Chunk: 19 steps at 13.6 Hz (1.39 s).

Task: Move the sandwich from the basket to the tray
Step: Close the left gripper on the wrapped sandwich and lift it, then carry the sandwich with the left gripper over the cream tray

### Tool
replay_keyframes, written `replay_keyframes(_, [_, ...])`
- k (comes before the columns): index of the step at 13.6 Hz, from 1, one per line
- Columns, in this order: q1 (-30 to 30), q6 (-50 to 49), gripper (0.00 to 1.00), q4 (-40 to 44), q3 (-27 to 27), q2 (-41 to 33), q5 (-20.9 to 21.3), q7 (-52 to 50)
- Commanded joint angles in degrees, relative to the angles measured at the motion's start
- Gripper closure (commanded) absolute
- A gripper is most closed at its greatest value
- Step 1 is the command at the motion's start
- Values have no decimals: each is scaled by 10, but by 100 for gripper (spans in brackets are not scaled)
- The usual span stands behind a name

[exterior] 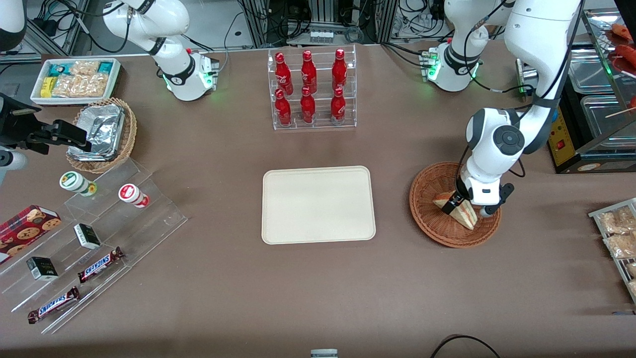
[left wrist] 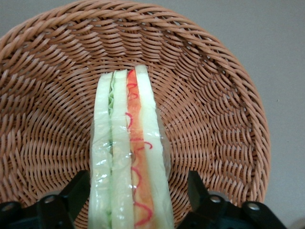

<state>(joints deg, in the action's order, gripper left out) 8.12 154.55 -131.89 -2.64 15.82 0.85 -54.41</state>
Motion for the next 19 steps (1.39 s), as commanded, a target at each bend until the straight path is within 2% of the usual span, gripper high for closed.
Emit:
replay_keyframes(1, [5,-10,100,8,3,-13,9,0])
replay_keyframes(4, [6,-139,100,40,3,-66,10,21])
replay_keyframes(6, [16,-246,100,102,2,-79,14,27])
replay_keyframes(9, [65,-364,100,208,1,-72,23,29])
replay_keyframes(16, [238,-377,100,367,1,27,17,31])
replay_keyframes(19, [262,-353,100,441,-32,110,10,35])
